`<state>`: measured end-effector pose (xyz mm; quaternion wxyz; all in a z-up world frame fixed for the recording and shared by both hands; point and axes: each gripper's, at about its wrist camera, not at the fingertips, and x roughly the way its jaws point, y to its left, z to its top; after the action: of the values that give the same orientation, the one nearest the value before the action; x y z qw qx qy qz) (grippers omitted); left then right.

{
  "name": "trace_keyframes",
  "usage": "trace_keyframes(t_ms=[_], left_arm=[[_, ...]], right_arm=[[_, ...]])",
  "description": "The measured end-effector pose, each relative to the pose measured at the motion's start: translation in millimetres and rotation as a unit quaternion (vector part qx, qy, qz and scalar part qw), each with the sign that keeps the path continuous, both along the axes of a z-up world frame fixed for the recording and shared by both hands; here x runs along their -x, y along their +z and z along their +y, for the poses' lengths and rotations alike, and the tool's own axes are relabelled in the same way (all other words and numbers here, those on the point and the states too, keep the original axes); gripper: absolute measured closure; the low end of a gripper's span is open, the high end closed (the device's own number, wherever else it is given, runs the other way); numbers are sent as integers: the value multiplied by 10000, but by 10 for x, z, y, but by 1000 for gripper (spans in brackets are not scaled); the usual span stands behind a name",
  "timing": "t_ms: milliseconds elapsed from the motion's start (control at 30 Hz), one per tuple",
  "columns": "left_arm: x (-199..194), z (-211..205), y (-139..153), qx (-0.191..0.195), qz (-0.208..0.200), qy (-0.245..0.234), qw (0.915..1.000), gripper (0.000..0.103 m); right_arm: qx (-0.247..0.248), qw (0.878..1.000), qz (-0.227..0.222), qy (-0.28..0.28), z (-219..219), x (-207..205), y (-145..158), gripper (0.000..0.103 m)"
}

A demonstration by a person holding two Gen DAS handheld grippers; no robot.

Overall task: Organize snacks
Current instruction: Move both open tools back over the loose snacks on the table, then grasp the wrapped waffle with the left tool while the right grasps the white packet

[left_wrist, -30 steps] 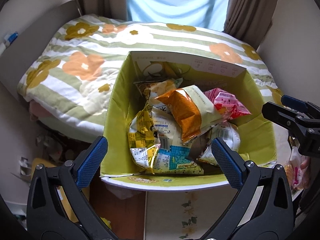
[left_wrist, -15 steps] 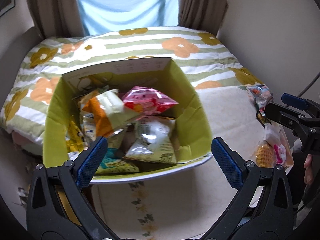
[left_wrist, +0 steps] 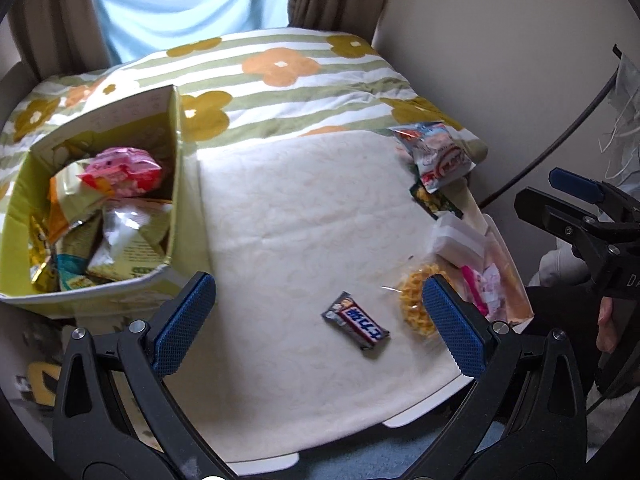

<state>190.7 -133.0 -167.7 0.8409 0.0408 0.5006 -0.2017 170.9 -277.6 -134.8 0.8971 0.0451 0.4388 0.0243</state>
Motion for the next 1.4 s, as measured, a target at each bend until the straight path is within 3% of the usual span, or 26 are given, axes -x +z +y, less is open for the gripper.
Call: trace_keyframes(t_ms=[167,467,833,1133,1400], left_arm=[[99,-431,-255,46,380,-71,9992,0],[73,-1105,-1003,-206,978,68,9950,0],[-123,-1486,-1625,-377,1634,380,9851,0],[-130,-1656,-1806,-622,1720,331,9826,0],[-54,-1823,-1841,-871,1414,38,9861,4]], right_arm=[[92,9999,20,132,-367,110,-114,3],[254,9983,314,416,-812,61,-576,3],[287,9941,661,806,-1032,-61,-1088,3],[399,9878,935,1178,-1009,-169,-1306,3],[667,9797,1119,1526,-951,-232,-1482,3]])
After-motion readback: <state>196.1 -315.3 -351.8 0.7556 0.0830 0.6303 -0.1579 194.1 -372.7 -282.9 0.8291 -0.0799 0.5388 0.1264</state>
